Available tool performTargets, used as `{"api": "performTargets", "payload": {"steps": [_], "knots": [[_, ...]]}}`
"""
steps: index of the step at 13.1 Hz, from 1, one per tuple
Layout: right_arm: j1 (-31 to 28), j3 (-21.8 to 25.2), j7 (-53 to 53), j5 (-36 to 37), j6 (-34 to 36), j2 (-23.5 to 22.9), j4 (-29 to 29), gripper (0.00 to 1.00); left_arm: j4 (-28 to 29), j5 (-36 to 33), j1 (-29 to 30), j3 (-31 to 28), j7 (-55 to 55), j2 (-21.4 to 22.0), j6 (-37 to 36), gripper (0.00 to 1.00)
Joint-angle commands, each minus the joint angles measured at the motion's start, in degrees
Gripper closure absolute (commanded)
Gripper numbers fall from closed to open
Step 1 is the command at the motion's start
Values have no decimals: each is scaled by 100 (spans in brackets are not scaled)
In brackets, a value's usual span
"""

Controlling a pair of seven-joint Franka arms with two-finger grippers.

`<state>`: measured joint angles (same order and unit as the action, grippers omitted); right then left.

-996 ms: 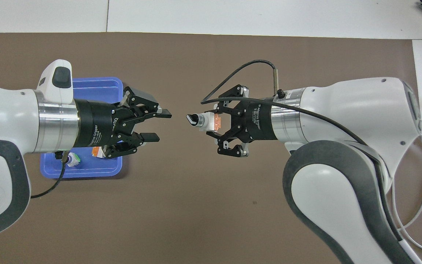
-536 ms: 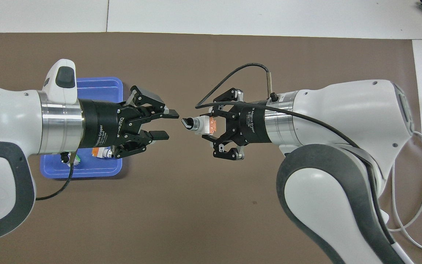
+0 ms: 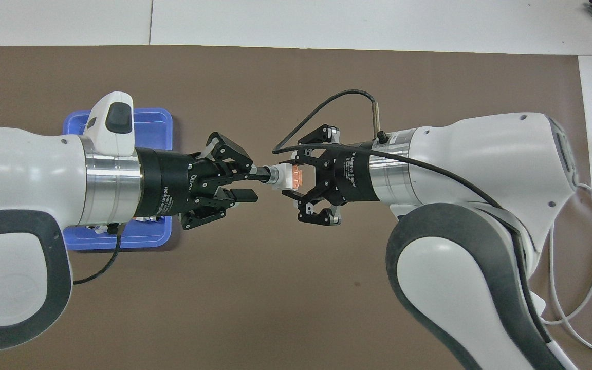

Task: Turn and place switch with both arms
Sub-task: 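Close the left gripper on the switch end held by the right gripper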

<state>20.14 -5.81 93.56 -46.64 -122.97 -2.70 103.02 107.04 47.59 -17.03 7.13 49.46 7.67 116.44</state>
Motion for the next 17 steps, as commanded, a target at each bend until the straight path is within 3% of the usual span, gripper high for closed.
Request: {"api": "performTargets", "payload": {"steps": [1,6,9,12,17], "knots": [[25,-7,30,-47,-122,24,43,100,10,84,-90,-1,38,33,98,72],[25,-7,22,-47,-122,24,43,100,-43,58,-99,-1,-163,15,124,89],[25,-7,13,-38,-122,23,43,100,-8,58,-99,-10,-507,15,334,88],[16,-7,4,-38,-122,15,43,100,10,5,-99,-19,-813,15,476,79],[16,-7,-5,-29,-113,15,43,100,-8,-161,-46,-28,-1464,-29,493,82]]}}
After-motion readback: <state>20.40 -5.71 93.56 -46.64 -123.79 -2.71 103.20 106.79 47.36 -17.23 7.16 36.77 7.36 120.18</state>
